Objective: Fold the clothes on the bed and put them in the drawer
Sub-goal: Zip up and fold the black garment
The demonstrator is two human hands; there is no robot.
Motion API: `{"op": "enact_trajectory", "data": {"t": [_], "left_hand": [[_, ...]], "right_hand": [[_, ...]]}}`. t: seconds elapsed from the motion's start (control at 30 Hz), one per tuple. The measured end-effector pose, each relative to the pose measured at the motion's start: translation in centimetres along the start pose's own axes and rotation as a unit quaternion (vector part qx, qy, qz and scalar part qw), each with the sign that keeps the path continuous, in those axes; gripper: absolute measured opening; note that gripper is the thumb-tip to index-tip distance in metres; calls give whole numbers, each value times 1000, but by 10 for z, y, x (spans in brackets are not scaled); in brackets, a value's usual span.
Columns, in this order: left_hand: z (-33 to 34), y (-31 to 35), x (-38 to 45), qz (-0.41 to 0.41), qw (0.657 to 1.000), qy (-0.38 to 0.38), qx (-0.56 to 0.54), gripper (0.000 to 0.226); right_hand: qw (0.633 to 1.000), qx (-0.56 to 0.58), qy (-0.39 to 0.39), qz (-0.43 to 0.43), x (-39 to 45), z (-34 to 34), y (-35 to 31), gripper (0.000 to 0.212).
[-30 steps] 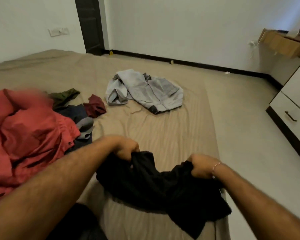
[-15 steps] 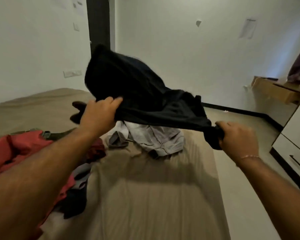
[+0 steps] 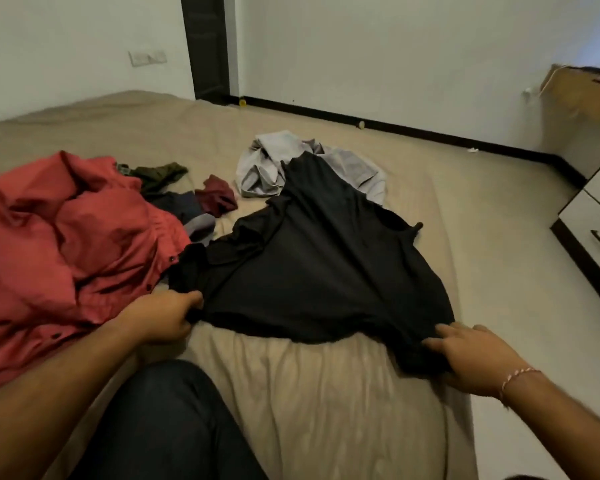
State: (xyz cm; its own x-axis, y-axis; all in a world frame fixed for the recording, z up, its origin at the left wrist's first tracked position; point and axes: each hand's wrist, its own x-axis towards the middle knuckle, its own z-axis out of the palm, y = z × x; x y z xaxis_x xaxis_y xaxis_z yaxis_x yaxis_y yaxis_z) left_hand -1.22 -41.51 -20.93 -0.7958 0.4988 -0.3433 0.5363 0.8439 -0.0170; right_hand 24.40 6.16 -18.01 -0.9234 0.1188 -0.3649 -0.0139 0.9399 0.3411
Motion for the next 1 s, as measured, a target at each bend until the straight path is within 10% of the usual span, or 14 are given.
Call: {"op": "enact_trajectory", "data": {"t": [0.17,0.4,0.53,0.73,1.0], "left_hand": [[-10,15,22,-5,972,175,-154,22],[13,7,56,-264,907,134,-299,103],[28,-12,45,-314,893,138,-290,59],[20,-8,39,-247,616,380,-644,24],[28,-24,8,-356,752,324,-450,25]], "right_hand": [[969,203,144,-5,1,-1,-37,81],[932,281,171,150,29,50,-92,85],[865,315,300,252,44,58,-70,70],[916,225,190,273,56,64,-54,53],[909,316,149,228,47,39,-43,27]]}}
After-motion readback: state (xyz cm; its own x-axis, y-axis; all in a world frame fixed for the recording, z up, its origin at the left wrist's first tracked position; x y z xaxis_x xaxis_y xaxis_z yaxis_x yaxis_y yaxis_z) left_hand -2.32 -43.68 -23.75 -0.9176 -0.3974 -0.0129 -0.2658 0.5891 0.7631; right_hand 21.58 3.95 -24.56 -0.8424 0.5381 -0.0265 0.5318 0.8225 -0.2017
